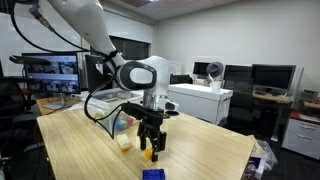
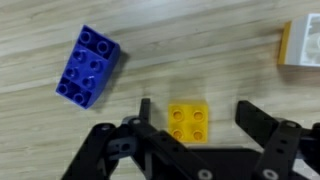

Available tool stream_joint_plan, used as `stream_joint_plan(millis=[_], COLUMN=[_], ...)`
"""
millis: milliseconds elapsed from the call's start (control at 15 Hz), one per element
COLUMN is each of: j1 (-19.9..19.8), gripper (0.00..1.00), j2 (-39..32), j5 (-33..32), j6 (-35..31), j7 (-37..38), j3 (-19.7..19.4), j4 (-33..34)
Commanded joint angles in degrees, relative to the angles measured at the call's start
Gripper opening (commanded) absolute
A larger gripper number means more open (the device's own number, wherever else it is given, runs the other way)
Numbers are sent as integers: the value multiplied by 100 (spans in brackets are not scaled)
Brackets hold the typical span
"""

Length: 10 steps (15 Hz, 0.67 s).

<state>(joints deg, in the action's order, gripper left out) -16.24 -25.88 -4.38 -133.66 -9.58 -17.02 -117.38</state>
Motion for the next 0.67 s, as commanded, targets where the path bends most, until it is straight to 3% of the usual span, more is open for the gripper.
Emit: stream_joint_plan(millis=[0,533,600], j1=[-27,-15,-9], gripper=[56,1,0], j2=[-70,200,205], j5=[-213,-229,-325], j6=[16,154,138], j7=[234,314,347], j3=[12,14,-40], j4=[176,421,303])
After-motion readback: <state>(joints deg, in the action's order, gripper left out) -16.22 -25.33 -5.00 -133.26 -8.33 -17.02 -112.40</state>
